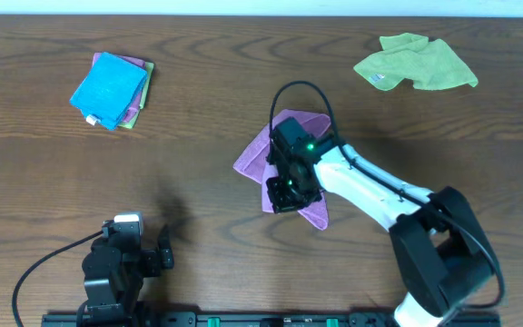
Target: Fold the cloth
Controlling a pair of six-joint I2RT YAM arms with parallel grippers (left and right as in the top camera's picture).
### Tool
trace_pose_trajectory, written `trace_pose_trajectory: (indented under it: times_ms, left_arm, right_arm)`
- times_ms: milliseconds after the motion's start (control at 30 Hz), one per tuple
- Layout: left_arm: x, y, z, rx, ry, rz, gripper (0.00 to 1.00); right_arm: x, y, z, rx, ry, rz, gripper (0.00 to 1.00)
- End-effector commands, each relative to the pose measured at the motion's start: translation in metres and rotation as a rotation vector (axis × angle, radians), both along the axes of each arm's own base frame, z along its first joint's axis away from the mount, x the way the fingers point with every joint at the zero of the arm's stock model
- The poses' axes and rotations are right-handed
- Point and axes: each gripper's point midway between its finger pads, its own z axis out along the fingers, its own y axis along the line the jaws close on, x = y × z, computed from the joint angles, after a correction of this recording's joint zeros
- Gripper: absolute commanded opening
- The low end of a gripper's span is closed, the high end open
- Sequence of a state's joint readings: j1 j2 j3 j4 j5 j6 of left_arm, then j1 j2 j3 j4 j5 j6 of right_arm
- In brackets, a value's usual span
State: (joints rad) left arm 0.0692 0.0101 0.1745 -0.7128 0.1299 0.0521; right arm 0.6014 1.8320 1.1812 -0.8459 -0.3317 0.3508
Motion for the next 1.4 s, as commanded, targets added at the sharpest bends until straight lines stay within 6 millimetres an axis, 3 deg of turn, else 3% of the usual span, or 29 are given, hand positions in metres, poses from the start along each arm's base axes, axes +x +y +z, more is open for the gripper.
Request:
trace_pose_trajectory:
  times_ms: [0, 167, 300, 667, 900, 933, 967, 1033, 1067, 1300, 1333, 1367]
  left_arm:
    - [-0.003, 0.0, -0.007, -0.003, 0.021, 0.006, 0.95]
    - [-0.003, 0.0, -0.007, -0.003, 0.021, 0.006, 0.95]
    - [-0.003, 0.0, -0.007, -0.003, 0.021, 0.006, 0.95]
    - [-0.003, 0.0, -0.007, -0.003, 0.021, 0.006, 0.95]
    - [-0.003, 0.0, -0.007, -0.003, 0.021, 0.006, 0.95]
    - [-0.003, 0.0, -0.007, -0.003, 0.021, 0.006, 0.95]
    - [-0.003, 0.0, -0.007, -0.003, 0.021, 0.006, 0.95]
    - [-0.003, 0.0, -0.007, -0.003, 0.021, 0.006, 0.95]
    - [-0.003, 0.0, -0.007, -0.003, 0.021, 0.006, 0.95]
    - [-0.003, 0.0, -0.007, -0.003, 0.021, 0.006, 0.95]
    - [-0.003, 0.0, -0.007, -0.003, 0.021, 0.006, 0.95]
    - [-0.003, 0.0, -0.007, -0.003, 0.021, 0.006, 0.95]
  right_arm:
    - [0.029, -0.01, 0.045, 0.009, -0.122, -0.037, 0.02]
    - [0.047, -0.064, 0.09, -0.104, -0.207, -0.188, 0.01]
    - [0.044, -0.11, 0.105, -0.181, -0.204, -0.322, 0.01]
    - [0.052, -0.198, 0.104, -0.255, -0.113, -0.677, 0.01]
    - [0.036, -0.24, 0.1, -0.301, -0.021, -0.802, 0.01]
    - [0.035, -0.242, 0.1, -0.296, -0.01, -0.813, 0.06]
    - [0.034, -0.242, 0.1, -0.285, -0.002, -0.817, 0.36]
    - [0.033, -0.237, 0.101, -0.252, 0.014, -0.802, 0.88]
    - [0.032, -0.235, 0.101, -0.241, 0.019, -0.788, 0.99]
    - [0.03, -0.235, 0.101, -0.239, 0.027, -0.778, 0.99]
    - [0.031, -0.235, 0.101, -0.237, 0.021, -0.779, 0.97]
    - [0.033, -0.235, 0.101, -0.232, 0.013, -0.779, 0.83]
